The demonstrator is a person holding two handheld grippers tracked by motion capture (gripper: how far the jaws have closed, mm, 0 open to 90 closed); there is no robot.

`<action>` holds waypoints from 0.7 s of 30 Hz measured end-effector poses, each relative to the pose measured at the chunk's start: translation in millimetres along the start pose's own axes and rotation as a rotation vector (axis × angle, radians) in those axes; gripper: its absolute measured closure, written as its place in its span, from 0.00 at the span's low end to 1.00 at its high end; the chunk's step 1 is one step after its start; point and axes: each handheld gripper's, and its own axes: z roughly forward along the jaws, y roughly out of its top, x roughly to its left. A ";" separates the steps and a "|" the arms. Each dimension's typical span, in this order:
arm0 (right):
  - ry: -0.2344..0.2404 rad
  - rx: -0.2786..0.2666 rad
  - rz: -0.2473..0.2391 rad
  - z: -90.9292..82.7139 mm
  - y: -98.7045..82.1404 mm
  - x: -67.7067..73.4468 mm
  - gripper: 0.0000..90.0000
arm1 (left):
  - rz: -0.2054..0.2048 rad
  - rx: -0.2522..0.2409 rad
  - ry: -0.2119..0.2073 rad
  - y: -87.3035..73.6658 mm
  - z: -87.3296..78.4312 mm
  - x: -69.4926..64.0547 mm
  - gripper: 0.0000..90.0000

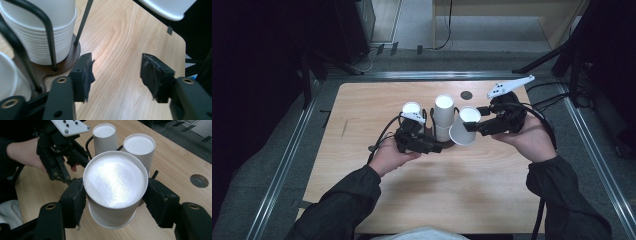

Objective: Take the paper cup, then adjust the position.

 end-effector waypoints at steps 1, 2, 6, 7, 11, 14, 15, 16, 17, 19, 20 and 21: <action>0.003 0.002 -0.001 1.6 -1.9 1.1 0.40 | 0.014 0.000 -0.001 -2.4 -3.1 1.5 0.46; 0.004 0.001 -0.002 4.2 -4.7 2.2 0.40 | 0.014 -0.009 -0.001 -4.3 -5.3 2.9 0.44; 0.020 -0.002 0.005 12.5 -14.2 4.6 0.40 | 0.016 -0.027 -0.030 -10.9 -13.6 7.9 0.41; 0.023 -0.003 0.004 14.7 -16.4 5.3 0.40 | 0.021 -0.026 -0.036 -11.8 -14.9 8.1 0.41; 0.030 -0.007 0.007 23.7 -25.8 8.7 0.40 | 0.054 0.001 -0.043 -15.5 -18.8 4.7 0.38; 0.042 -0.003 0.009 30.8 -34.3 12.2 0.40 | 0.086 0.016 -0.038 -18.1 -20.4 2.1 0.35; 0.046 -0.001 0.008 33.2 -36.9 12.7 0.40 | 0.092 0.013 -0.035 -19.2 -21.2 1.3 0.34; 0.049 0.003 0.009 35.6 -39.5 13.4 0.40 | 0.090 0.006 -0.041 -20.6 -22.1 0.8 0.33; 0.053 0.003 0.005 37.9 -41.7 13.7 0.40 | 0.087 0.005 -0.048 -21.8 -23.2 0.7 0.32; 0.059 0.007 -0.002 41.9 -45.3 15.3 0.40 | 0.090 0.002 -0.070 -25.1 -24.3 0.2 0.29; 0.064 0.006 -0.003 44.6 -47.1 15.8 0.40 | 0.094 0.001 -0.072 -26.7 -25.0 -0.5 0.26; 0.068 0.008 -0.001 46.5 -48.2 16.1 0.40 | 0.098 -0.001 -0.076 -27.9 -25.2 -0.9 0.25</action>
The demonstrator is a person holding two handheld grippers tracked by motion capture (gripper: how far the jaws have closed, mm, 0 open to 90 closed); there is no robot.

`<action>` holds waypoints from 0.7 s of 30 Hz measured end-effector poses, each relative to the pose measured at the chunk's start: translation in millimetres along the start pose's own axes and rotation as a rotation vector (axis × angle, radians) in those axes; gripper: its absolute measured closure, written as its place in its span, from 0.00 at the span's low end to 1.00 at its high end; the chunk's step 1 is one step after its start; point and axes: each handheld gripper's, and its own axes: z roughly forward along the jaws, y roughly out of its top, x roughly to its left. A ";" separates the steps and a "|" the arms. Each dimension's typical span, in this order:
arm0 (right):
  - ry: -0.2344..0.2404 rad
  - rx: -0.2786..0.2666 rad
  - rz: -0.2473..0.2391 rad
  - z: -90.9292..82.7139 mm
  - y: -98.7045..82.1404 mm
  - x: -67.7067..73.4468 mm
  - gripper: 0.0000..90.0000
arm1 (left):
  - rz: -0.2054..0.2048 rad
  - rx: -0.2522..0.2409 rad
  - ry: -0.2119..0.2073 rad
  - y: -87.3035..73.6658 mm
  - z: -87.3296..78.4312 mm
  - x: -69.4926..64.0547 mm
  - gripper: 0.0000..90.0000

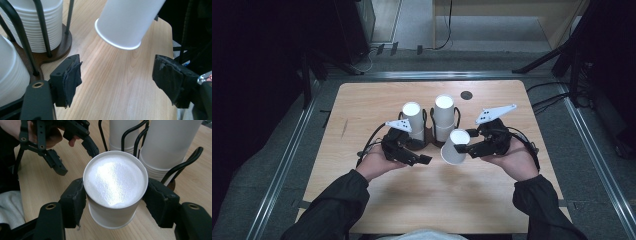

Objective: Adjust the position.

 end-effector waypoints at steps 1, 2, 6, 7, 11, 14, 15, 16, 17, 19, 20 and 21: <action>0.004 -0.001 -0.001 1.6 -0.8 -0.1 0.40 | 0.002 0.003 0.004 -1.0 -0.4 -0.6 0.24; 0.007 0.001 -0.003 3.5 -1.7 -0.3 0.40 | 0.003 0.006 -0.002 -1.8 -0.9 -0.5 0.23; 0.017 0.002 -0.008 10.4 -5.4 0.6 0.40 | -0.014 0.011 -0.036 -2.8 -4.1 0.5 0.24; 0.020 0.002 -0.012 12.2 -6.6 0.6 0.40 | -0.005 0.013 -0.038 -3.2 -4.8 0.7 0.24; 0.037 0.005 -0.019 19.1 -12.2 1.3 0.40 | 0.006 0.014 -0.052 -6.1 -5.2 2.6 0.20; 0.049 0.012 -0.024 25.0 -16.8 1.5 0.40 | 0.007 0.000 -0.068 -8.6 -4.8 4.4 0.19; 0.055 0.013 -0.026 26.9 -18.0 1.8 0.40 | 0.011 0.000 -0.064 -9.5 -4.1 3.8 0.19; 0.062 0.014 -0.026 28.8 -19.3 1.8 0.40 | 0.016 0.003 -0.059 -10.0 -3.7 3.6 0.18; 0.064 0.015 -0.026 30.2 -20.3 1.8 0.40 | 0.019 0.004 -0.059 -10.5 -3.5 3.7 0.17; 0.078 0.009 -0.017 32.7 -22.4 1.2 0.40 | 0.019 -0.001 -0.055 -11.9 -2.9 3.5 0.17; 0.083 0.003 -0.016 34.2 -23.6 0.9 0.40 | 0.029 -0.003 -0.049 -12.8 -2.5 3.0 0.17; 0.091 -0.001 -0.014 35.7 -24.6 0.7 0.40 | 0.035 -0.006 -0.047 -13.5 -1.9 2.4 0.17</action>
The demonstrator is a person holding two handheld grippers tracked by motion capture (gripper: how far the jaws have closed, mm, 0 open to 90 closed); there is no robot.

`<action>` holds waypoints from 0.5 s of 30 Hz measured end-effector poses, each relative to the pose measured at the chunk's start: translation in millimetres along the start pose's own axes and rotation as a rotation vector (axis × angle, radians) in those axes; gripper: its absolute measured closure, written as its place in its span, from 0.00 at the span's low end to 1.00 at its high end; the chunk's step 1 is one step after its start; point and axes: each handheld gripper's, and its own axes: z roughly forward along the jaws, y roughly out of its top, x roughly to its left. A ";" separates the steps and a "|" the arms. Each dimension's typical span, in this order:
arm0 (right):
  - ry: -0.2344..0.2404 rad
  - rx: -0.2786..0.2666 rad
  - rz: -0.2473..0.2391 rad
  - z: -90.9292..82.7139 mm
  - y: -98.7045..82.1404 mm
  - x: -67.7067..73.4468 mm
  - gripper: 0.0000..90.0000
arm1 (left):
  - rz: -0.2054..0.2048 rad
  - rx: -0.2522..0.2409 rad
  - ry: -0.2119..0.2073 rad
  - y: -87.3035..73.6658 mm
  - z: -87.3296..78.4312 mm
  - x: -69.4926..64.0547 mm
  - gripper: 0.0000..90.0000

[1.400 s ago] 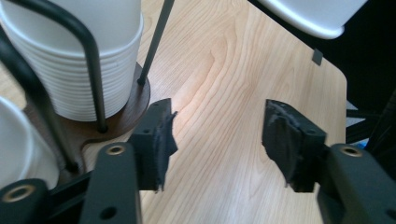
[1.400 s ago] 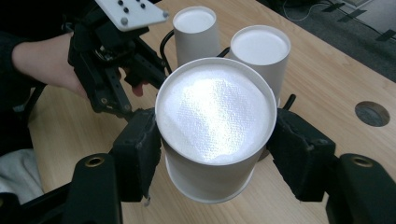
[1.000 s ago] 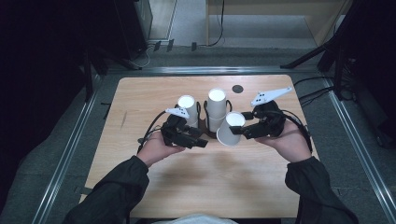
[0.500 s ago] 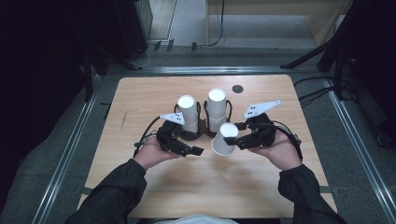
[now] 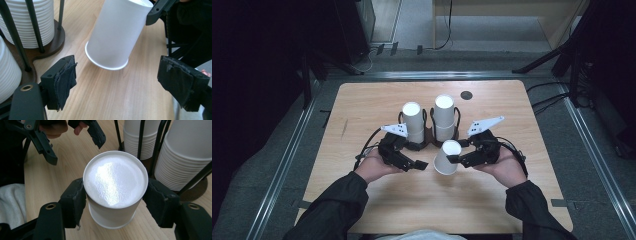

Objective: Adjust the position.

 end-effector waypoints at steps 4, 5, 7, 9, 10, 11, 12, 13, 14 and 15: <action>0.025 -0.001 -0.006 5.3 -0.4 1.3 0.40 | 0.014 0.008 -0.013 -1.9 5.9 -0.9 0.17; 0.032 0.000 -0.007 6.5 0.1 2.3 0.40 | 0.019 0.013 -0.015 -2.3 8.0 -1.4 0.17; 0.046 -0.004 -0.014 9.0 2.1 4.8 0.40 | 0.027 0.024 -0.019 -2.8 12.7 -2.5 0.17; 0.055 -0.008 -0.023 10.0 3.9 7.2 0.40 | 0.037 0.027 -0.024 -3.0 15.0 -3.0 0.17; 0.063 -0.010 -0.025 10.5 5.0 8.6 0.40 | 0.046 0.026 -0.026 -3.3 16.0 -3.4 0.17; 0.068 -0.011 -0.028 10.8 6.0 10.0 0.40 | 0.060 0.027 -0.027 -3.6 16.4 -3.7 0.17; 0.074 -0.014 -0.031 10.9 6.9 10.9 0.40 | 0.063 0.028 -0.031 -3.8 16.7 -3.5 0.17; 0.079 -0.018 -0.035 11.2 7.7 11.9 0.40 | 0.056 0.025 -0.036 -4.0 17.1 -3.0 0.17; 0.083 -0.019 -0.036 11.3 8.7 12.9 0.40 | 0.055 0.024 -0.036 -4.2 17.2 -2.9 0.17; 0.086 -0.023 -0.038 11.6 9.2 13.2 0.40 | 0.054 0.023 -0.036 -4.5 17.4 -2.7 0.17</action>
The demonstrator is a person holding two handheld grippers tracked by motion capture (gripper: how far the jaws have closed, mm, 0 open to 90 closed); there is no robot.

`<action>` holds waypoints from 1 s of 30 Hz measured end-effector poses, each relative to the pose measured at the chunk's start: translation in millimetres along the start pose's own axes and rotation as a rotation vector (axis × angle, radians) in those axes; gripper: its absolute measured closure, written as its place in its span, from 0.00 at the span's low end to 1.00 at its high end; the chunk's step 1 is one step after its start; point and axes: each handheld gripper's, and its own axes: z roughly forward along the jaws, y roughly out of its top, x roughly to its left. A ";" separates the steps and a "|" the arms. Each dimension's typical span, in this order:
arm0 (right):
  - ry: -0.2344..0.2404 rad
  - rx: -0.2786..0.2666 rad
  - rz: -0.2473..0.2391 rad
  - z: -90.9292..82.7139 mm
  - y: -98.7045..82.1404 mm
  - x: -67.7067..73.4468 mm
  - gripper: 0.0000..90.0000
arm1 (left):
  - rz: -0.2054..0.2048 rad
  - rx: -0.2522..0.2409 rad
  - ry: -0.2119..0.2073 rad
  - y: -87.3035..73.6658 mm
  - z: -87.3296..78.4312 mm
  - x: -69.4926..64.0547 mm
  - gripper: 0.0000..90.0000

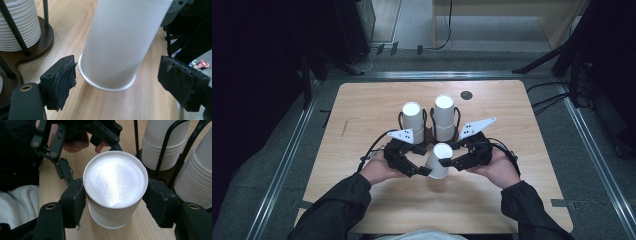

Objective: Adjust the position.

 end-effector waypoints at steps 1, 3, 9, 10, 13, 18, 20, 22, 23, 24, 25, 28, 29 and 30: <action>0.005 -0.001 0.000 0.3 1.0 0.6 0.40 | -0.002 -0.002 -0.004 -0.2 0.3 0.1 0.17; 0.010 -0.001 0.003 1.2 2.9 2.0 0.40 | 0.000 -0.006 -0.006 -0.7 1.6 -0.6 0.17; 0.030 0.002 -0.005 5.3 8.9 7.2 0.40 | 0.028 0.003 -0.014 0.2 6.1 -3.6 0.17; 0.033 0.004 -0.007 5.7 9.9 8.3 0.40 | 0.026 0.000 -0.017 0.3 6.5 -4.2 0.17; 0.042 0.002 -0.009 6.4 12.6 10.8 0.40 | 0.035 -0.011 -0.022 0.6 6.5 -5.1 0.17; 0.063 -0.014 -0.001 6.2 15.3 12.0 0.40 | 0.048 -0.013 -0.032 0.1 6.9 -5.3 0.18; 0.069 -0.021 0.006 5.9 15.6 11.2 0.40 | 0.058 -0.021 -0.037 -0.3 6.1 -5.0 0.22; 0.072 -0.020 0.019 5.6 15.5 10.8 0.40 | 0.071 -0.028 -0.032 -0.3 5.3 -6.1 0.24; 0.074 -0.023 0.021 5.8 15.4 10.3 0.40 | 0.071 -0.028 -0.032 -0.3 5.3 -6.1 0.25; 0.073 -0.023 0.022 6.1 15.2 10.0 0.40 | 0.093 -0.026 -0.027 -0.2 4.7 -7.6 0.26; 0.074 -0.022 0.023 6.3 15.1 9.5 0.40 | 0.106 -0.029 -0.023 -0.1 4.5 -8.9 0.27; 0.077 -0.024 0.026 6.7 14.8 9.4 0.40 | 0.122 -0.032 -0.024 0.0 3.3 -9.9 0.31; 0.082 -0.025 0.029 6.8 14.7 9.2 0.40 | 0.124 -0.032 -0.026 0.0 3.0 -10.0 0.32; 0.084 -0.025 0.030 6.6 14.7 9.1 0.40 | 0.128 -0.032 -0.026 0.1 2.9 -10.4 0.32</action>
